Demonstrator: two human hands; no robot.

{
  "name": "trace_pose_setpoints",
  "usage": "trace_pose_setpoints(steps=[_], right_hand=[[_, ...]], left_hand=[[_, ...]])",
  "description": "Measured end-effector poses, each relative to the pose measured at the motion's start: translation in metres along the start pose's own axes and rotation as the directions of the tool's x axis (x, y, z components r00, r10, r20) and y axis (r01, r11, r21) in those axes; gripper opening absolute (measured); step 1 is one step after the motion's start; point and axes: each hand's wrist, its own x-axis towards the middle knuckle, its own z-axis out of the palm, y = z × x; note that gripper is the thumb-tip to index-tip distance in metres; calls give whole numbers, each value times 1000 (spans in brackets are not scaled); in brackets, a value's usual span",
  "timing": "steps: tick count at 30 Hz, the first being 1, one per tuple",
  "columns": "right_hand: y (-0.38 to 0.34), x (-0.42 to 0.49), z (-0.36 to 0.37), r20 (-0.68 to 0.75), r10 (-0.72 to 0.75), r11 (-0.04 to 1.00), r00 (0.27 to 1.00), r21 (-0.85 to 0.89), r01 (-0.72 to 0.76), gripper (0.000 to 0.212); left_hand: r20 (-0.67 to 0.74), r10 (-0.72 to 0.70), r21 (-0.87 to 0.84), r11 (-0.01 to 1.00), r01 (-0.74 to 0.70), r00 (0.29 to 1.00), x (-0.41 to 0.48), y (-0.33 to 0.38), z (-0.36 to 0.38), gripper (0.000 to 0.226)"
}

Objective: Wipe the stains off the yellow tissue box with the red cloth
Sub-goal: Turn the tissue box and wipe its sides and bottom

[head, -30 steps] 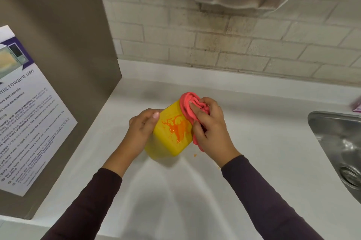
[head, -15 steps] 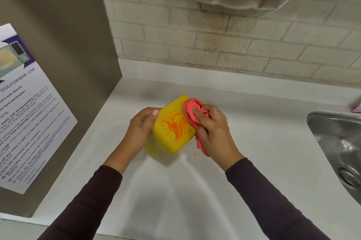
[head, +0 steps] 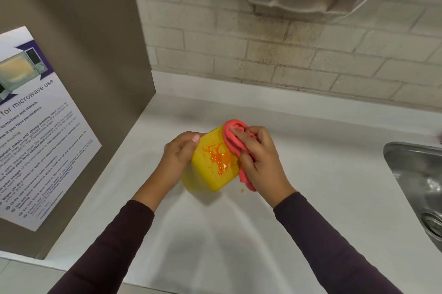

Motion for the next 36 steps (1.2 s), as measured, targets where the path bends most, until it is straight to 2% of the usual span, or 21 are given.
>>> trace_pose_setpoints(steps=[5,9,15,21,24,28,32,34,36], right_hand=[[-9,12,8,-104,94,995,990,34,-91,51],[-19,17,13,-68,4,997,998,-73,-9,48],[-5,-1,3,35,-121,975,992,-182,126,47],[-3,3,0,-87,10,998,996,-62,-16,44],[-14,11,10,-95,26,999,995,-44,-31,45],[-18,10,15,-25,-39,993,999,-116,36,43],[-5,-1,6,64,-150,968,987,-195,160,42],[0,-5,1,26,-114,979,993,-169,116,43],[-1,-3,2,-54,-13,998,998,-60,9,46]], left_hand=[[-1,4,16,1000,-4,1000,0,-1,-1,35],[-15,26,44,999,-25,1000,0,-1,0,32],[3,-21,52,998,20,1000,1,-2,-2,38],[5,-7,21,1000,7,1000,4,1,-1,39],[-8,-20,27,999,20,1000,5,-1,-2,43],[-7,-50,14,999,50,999,7,-2,-4,53],[-8,-59,-4,998,59,998,7,0,-3,39],[-2,-32,10,999,32,999,4,0,-1,40],[1,-9,22,1000,9,1000,2,1,1,42]])
